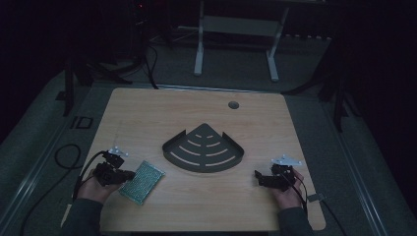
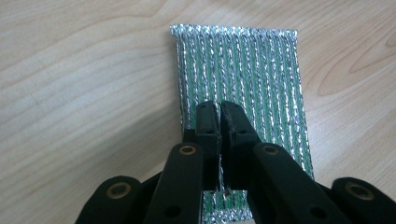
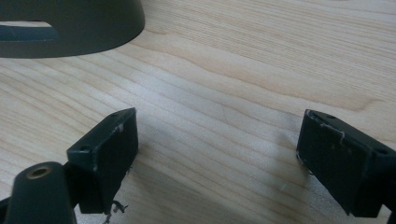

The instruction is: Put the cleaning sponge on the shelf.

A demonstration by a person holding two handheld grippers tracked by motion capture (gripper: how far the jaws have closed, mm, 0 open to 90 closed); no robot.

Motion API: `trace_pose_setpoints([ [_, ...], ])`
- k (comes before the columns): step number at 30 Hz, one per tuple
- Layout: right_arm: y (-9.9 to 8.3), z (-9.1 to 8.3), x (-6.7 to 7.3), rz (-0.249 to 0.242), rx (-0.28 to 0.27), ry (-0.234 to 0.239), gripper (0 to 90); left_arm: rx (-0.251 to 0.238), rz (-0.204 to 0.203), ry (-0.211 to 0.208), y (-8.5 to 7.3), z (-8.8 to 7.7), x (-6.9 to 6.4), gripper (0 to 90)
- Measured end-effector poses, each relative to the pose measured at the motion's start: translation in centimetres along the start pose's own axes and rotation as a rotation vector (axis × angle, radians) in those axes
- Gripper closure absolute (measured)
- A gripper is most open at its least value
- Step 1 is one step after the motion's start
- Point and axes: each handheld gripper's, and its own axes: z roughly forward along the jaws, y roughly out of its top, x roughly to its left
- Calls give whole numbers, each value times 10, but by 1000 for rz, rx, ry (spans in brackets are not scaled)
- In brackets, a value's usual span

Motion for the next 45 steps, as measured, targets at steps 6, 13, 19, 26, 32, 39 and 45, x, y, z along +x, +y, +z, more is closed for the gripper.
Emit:
trace_pose_setpoints([
  [6,0,0,0,0,-1,0,124,45,0,-25,10,3,8,839],
  [13,0,0,0,0,-1,0,124,87,-1,-44,18,9,12,809],
  [19,0,0,0,0,-1,0,124,109,-4,-58,23,13,15,781],
  [26,0,0,0,0,0,0,123,126,-26,-89,25,16,23,739],
  [32,0,0,0,0,-1,0,124,149,-30,-101,24,20,26,722],
  [39,0,0,0,0,0,0,124,170,-44,-89,24,23,28,723],
  [45,0,0,0,-1,-1,0,123,204,-74,-101,27,27,31,722],
])
